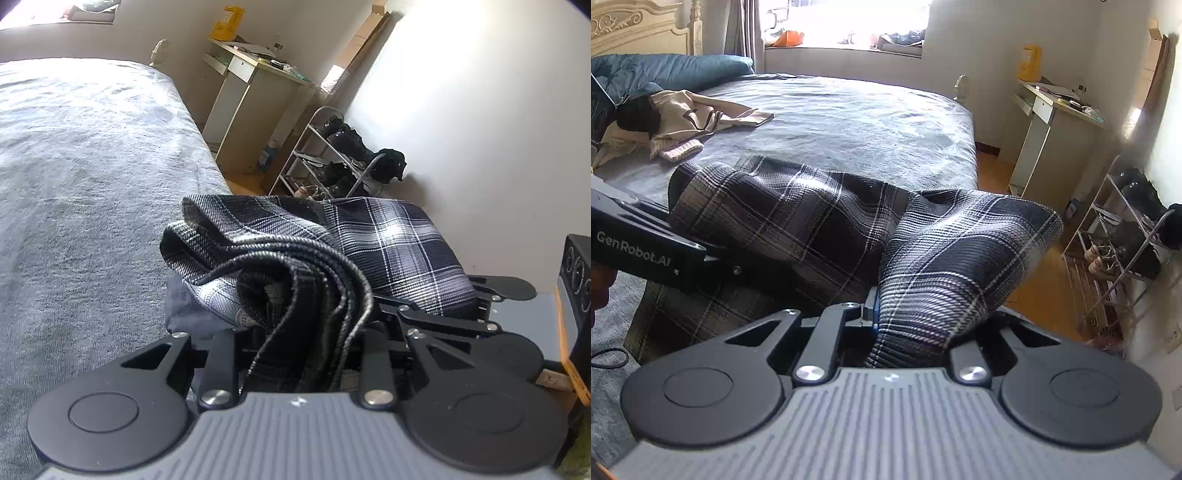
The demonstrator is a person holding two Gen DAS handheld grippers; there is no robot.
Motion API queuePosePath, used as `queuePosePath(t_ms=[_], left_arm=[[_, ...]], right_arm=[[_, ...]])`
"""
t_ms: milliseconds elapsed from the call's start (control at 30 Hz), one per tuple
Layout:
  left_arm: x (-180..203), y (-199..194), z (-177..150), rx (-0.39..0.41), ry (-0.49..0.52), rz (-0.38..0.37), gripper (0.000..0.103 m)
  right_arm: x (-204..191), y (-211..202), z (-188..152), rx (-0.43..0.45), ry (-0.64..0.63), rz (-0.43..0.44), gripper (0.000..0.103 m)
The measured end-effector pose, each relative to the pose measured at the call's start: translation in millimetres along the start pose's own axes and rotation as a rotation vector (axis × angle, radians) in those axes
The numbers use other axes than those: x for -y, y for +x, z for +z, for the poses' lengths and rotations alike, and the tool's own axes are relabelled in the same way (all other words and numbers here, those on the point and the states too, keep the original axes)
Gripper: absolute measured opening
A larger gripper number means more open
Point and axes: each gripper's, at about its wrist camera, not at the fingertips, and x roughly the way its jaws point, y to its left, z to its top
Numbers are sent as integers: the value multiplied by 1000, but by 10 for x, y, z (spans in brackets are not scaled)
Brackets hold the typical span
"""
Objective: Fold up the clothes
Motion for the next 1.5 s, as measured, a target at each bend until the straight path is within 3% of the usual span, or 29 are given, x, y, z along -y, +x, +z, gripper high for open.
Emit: queuePosePath(t_ms=[167, 267, 467, 567, 700, 867, 1167, 1367, 1500], left_arm=[[-152, 241, 58, -52, -4, -15, 31], [-291, 387, 116, -103, -31, -48, 33], [-737, 587, 177, -206, -243, -158, 44], [-914, 598, 141, -227, -355, -208, 55], [-1040, 510, 99, -226, -439, -250, 61], [-1016, 353, 57, -259, -432, -242, 65], [-798, 142, -248, -309, -387, -212, 63], [-700, 184, -345, -298, -364, -147, 48], [-687, 193, -349, -288, -366, -126, 45]], right_arm=[[113, 161, -11, -36, 29, 26, 12], [277, 270, -24, -73, 115, 81, 12], [753, 462, -88, -164, 388, 246, 16], [958, 526, -161, -200, 520, 313, 19], [1152, 494, -265, -219, 670, 380, 25], [1286, 320, -366, -210, 752, 385, 41], [1301, 17, -667, -240, 851, 433, 42], [1247, -21, -758, -258, 855, 447, 42], [1290, -37, -753, -254, 831, 407, 41]])
